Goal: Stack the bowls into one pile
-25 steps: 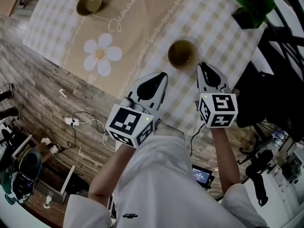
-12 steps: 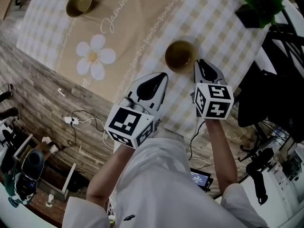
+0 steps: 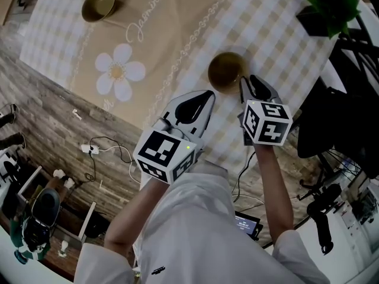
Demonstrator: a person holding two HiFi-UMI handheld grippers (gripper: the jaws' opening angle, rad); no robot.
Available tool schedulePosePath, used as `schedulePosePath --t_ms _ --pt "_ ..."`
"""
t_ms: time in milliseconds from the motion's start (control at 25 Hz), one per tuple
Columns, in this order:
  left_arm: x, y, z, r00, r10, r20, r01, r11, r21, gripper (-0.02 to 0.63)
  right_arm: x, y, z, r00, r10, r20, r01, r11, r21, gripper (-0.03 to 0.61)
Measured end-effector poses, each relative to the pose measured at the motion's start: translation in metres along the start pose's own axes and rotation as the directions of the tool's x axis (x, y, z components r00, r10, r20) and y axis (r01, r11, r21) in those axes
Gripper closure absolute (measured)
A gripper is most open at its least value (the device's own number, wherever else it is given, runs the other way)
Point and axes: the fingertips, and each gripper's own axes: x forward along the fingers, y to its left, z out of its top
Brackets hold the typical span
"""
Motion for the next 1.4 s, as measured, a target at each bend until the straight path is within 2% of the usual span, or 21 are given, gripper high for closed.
schedulePosePath --t_ms 200,280,520,800,1160,1400 --pt "-0.004 0.005 0.002 1.000 0.003 0.000 -0.003 1.000 -0.002 0.597 0.006 0.004 -0.003 0.999 0.017 -0.034 -0.016 0.999 0.035 0.484" --pt "-0.006 0.007 0.004 1.000 0.005 0.005 -0.004 1.000 -0.005 0.597 0.005 0.004 0.000 1.000 0.011 -0.025 -0.010 0.999 0.033 0.528" --pt "-0.012 0.013 0.008 1.000 -0.001 0.009 0.001 1.000 -0.008 0.597 0.003 0.016 0.014 0.999 0.047 -0.004 -0.047 0.999 0.025 0.538" --pt "-0.023 0.021 0.012 1.000 0.008 0.017 -0.008 1.000 -0.004 0.597 -0.003 0.028 0.016 0.995 0.094 -0.010 -0.094 0.994 0.060 0.540" --pt "-0.046 0.032 0.021 0.998 0.036 0.045 -0.035 0.999 -0.002 0.597 -0.022 0.052 0.035 0.993 0.114 0.013 -0.114 0.994 -0.003 0.540" --pt "-0.059 0.013 0.043 0.995 0.058 0.079 -0.059 0.998 0.001 0.597 -0.049 0.057 0.061 0.990 0.138 0.032 -0.137 0.990 -0.045 0.540"
